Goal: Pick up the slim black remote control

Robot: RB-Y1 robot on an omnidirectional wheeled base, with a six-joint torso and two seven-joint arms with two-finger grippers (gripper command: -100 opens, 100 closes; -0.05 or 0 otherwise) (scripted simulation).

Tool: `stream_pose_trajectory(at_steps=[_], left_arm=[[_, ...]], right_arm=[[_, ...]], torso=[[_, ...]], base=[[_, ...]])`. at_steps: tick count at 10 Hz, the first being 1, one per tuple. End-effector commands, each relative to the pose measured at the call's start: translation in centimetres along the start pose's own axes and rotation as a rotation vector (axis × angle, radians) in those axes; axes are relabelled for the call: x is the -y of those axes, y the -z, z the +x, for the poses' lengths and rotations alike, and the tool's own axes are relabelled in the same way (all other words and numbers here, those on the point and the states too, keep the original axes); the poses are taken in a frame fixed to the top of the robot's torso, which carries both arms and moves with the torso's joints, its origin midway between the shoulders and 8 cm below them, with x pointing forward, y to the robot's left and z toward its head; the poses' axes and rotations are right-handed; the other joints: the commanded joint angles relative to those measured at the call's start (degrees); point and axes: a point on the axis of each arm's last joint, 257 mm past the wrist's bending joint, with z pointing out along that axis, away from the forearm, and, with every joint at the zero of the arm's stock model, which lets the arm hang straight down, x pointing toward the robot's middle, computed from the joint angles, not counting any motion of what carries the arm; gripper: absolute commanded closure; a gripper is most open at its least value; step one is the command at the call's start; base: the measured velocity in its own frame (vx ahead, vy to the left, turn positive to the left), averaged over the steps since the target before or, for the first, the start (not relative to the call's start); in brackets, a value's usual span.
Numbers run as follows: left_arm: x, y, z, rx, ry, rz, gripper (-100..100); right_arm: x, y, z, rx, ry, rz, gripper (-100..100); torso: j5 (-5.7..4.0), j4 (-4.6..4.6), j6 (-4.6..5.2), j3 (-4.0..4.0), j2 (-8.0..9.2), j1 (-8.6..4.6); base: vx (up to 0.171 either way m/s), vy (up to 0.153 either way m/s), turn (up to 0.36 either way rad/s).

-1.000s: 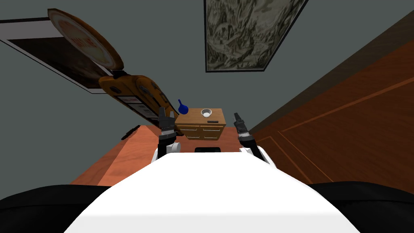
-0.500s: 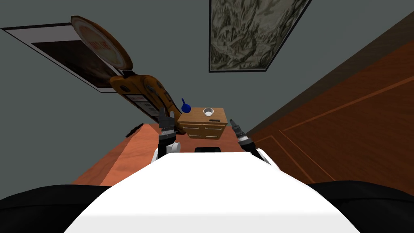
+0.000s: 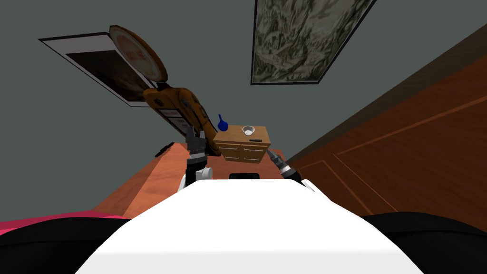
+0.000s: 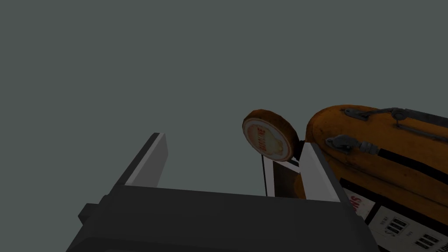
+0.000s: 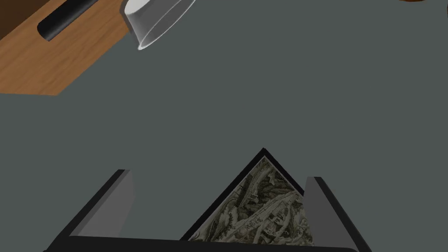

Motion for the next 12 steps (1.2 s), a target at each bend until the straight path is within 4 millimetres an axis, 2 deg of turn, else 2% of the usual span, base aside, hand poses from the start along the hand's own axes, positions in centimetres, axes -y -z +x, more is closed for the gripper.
stream_pose_trajectory(at_steps=[1,2,3,4,5,6,7,8,9,10,11,12], left_arm=[[0.0,0.0,0.0,0.000,0.000,0.000,0],[0.0,0.0,0.0,0.000,0.000,0.000,0],[0.0,0.0,0.0,0.000,0.000,0.000,0],[0.0,0.0,0.0,0.000,0.000,0.000,0],[0.0,0.0,0.0,0.000,0.000,0.000,0],[0.0,0.0,0.0,0.000,0.000,0.000,0],[0.0,0.0,0.0,0.000,0.000,0.000,0],[0.0,0.0,0.0,0.000,0.000,0.000,0],[0.0,0.0,0.0,0.000,0.000,0.000,0],[0.0,0.0,0.0,0.000,0.000,0.000,0],[0.0,0.0,0.0,0.000,0.000,0.000,0],[0.0,0.0,0.0,0.000,0.000,0.000,0]], right_arm=[[1.5,0.8,1.0,-0.052,0.042,0.017,-100],[2.5,2.0,3.0,-0.118,0.093,0.033,-100],[3.6,2.5,3.3,-0.139,0.104,0.050,-100],[5.0,4.0,5.3,-0.209,0.153,0.070,-100],[5.7,4.5,5.4,-0.227,0.164,0.080,-100],[7.4,6.4,7.4,-0.295,0.204,0.107,-100],[7.9,6.8,7.3,-0.319,0.225,0.108,-100],[9.9,9.1,9.1,-0.394,0.268,0.135,-100],[10.1,9.4,8.9,-0.410,0.284,0.133,-100],[12.1,12.0,10.3,-0.491,0.331,0.157,-100],[12.3,12.1,10.1,-0.502,0.341,0.155,-100],[14.0,14.7,11.3,-0.578,0.382,0.174,-100]], torso=[[0.00,0.00,0.00,0.00,0.00,0.00],[0.00,0.00,0.01,-0.01,-0.03,-0.08],[-0.01,0.00,0.00,0.00,0.00,-0.06],[-0.02,0.00,0.01,-0.03,-0.05,-0.09],[-0.01,-0.01,0.00,-0.02,-0.03,-0.03],[-0.01,-0.01,0.02,-0.04,-0.08,-0.08],[-0.01,-0.02,-0.01,-0.05,-0.09,-0.04],[0.00,-0.02,0.02,-0.06,-0.12,-0.07],[0.00,-0.03,-0.02,-0.08,-0.15,-0.04],[-0.01,-0.03,0.02,-0.10,-0.18,-0.08],[0.00,-0.03,0.01,-0.09,-0.16,-0.04],[0.00,-0.03,0.01,-0.10,-0.19,-0.08]], base=[[-0.052,0.045,0.046],[-0.061,0.052,0.123],[-0.042,0.045,0.064],[-0.048,0.061,0.127],[-0.033,0.051,0.065],[-0.034,0.065,0.159],[-0.026,0.053,0.077],[-0.021,0.068,0.177],[-0.012,0.051,0.075],[-0.010,0.063,0.184],[-0.008,0.051,0.081],[-0.007,0.067,0.218]])
